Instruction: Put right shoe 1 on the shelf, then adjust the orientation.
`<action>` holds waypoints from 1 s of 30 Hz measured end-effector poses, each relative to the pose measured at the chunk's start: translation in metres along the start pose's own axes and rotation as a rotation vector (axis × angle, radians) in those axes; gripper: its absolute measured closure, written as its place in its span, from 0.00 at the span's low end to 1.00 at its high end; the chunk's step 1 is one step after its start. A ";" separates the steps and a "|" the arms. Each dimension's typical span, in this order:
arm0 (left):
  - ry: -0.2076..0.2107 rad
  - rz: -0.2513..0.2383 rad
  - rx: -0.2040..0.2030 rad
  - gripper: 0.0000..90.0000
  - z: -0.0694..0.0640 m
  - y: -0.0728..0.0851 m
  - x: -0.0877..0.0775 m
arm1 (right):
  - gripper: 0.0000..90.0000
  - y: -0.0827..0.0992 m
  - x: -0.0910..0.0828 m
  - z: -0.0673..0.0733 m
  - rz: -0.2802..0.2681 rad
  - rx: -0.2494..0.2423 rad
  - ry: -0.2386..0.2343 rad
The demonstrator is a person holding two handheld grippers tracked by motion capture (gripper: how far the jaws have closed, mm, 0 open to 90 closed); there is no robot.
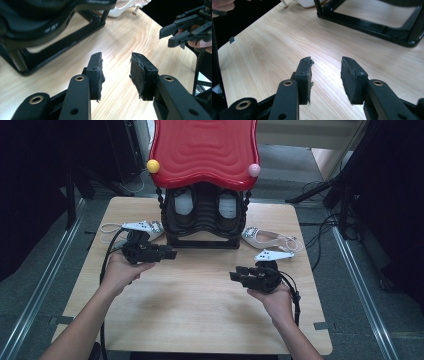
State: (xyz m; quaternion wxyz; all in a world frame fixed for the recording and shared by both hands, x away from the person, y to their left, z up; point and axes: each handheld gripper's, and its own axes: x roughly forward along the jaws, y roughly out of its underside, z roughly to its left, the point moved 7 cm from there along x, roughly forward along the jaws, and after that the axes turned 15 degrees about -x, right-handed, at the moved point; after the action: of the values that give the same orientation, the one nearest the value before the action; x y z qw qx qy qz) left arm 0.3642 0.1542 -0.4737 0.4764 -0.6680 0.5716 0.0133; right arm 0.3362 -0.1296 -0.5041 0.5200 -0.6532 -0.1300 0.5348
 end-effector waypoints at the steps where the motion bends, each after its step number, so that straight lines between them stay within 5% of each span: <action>1: -0.002 -0.002 -0.004 0.71 0.002 0.003 0.000 | 0.70 0.002 0.000 0.000 -0.002 0.017 -0.011; 11: 0.004 -0.046 -0.013 0.80 0.019 0.012 -0.006 | 0.69 0.011 -0.004 -0.011 -0.002 0.082 0.008; 18: -0.044 -0.040 -0.020 1.00 0.039 0.021 -0.017 | 0.63 0.019 -0.001 -0.012 0.039 0.018 0.052; 22: -0.028 -0.063 -0.058 1.00 0.046 0.021 -0.027 | 0.64 0.016 -0.004 -0.012 0.009 0.025 0.050; 26: -0.072 -0.077 -0.051 1.00 0.055 0.021 -0.030 | 0.64 0.014 -0.007 -0.014 -0.007 0.032 0.067; 30: -0.084 -0.098 -0.107 1.00 0.073 0.018 -0.028 | 0.66 0.016 -0.005 -0.013 0.001 0.046 0.059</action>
State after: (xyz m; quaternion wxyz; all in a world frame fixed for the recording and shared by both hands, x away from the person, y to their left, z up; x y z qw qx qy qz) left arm 0.3793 0.2244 -0.5087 0.4636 -0.7185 0.5162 0.0487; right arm 0.3393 -0.1470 -0.5157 0.5383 -0.6567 -0.1019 0.5182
